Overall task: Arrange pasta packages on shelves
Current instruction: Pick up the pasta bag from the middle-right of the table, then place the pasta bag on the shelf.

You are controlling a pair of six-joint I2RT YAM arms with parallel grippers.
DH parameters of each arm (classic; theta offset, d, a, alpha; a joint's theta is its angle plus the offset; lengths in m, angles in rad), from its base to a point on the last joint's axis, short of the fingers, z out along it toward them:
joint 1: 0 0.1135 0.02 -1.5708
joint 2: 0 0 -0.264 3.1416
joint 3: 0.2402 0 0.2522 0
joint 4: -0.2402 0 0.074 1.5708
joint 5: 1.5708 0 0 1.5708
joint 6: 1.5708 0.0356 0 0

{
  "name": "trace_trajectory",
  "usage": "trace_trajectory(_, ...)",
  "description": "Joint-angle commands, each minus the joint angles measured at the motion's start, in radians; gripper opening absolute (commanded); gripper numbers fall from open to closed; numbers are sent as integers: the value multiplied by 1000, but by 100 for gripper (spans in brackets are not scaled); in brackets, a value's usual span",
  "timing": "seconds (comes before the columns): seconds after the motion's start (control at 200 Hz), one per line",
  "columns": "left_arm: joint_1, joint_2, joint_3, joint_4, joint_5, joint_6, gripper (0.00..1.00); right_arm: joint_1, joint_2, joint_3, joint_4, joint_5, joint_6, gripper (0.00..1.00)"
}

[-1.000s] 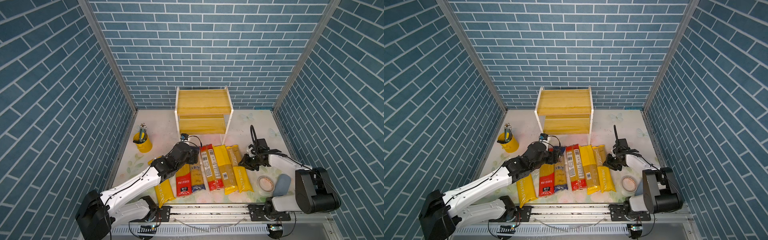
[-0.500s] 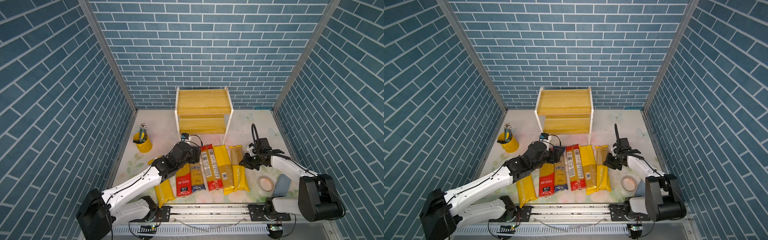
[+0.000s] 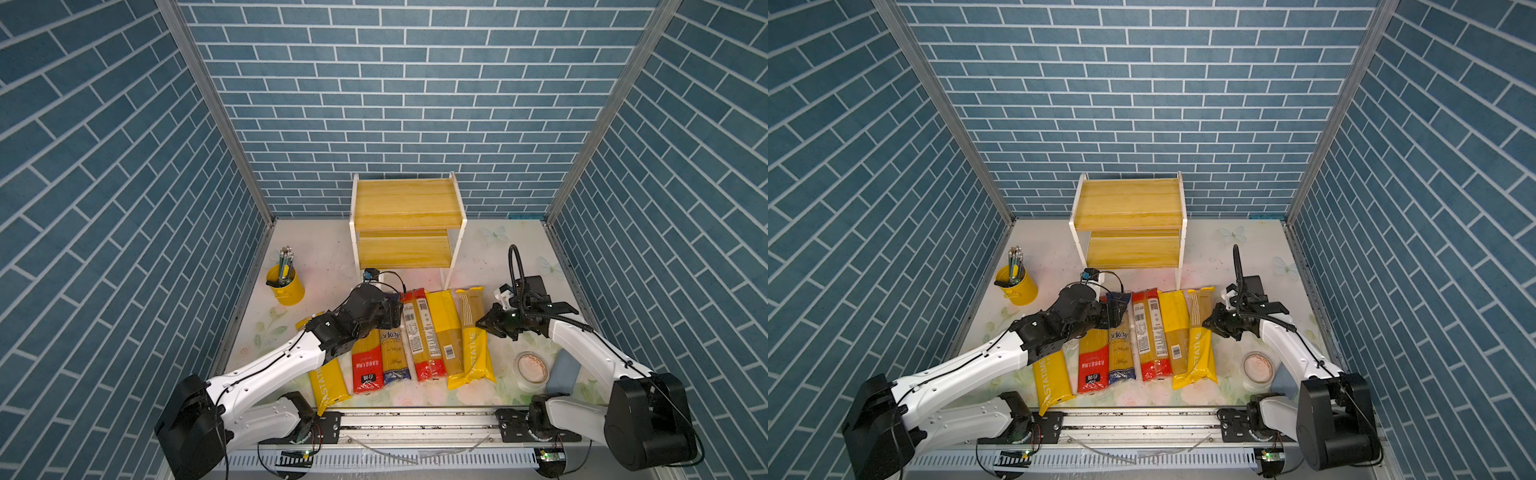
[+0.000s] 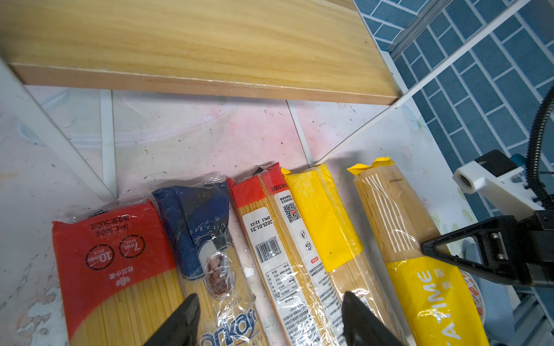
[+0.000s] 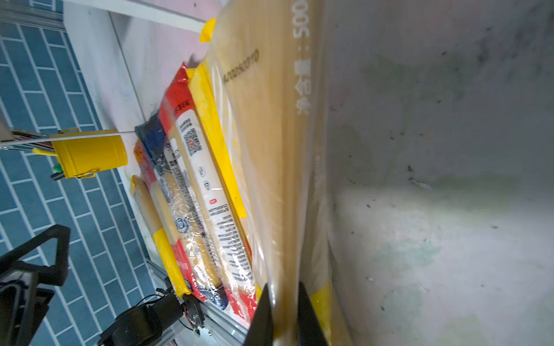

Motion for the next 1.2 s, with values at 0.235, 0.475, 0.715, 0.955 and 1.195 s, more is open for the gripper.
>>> trace_trajectory(0.235,-16,35,69,35,165,-57,80,148,-65,71,271,-124,171,0)
trace_trajectory(0.475,1,64,61,94,264,-129,90,268,-33,127,393,-119,208,0)
trace_trajectory(0.715,11,104,13,258,302,-232,94,360,14,167,478,-121,231,0)
trace_trajectory(0.955,38,148,-21,366,321,-291,97,431,-2,190,518,-117,241,0)
trace_trajectory(1.195,47,229,19,464,348,-302,95,452,-10,202,544,-122,246,0)
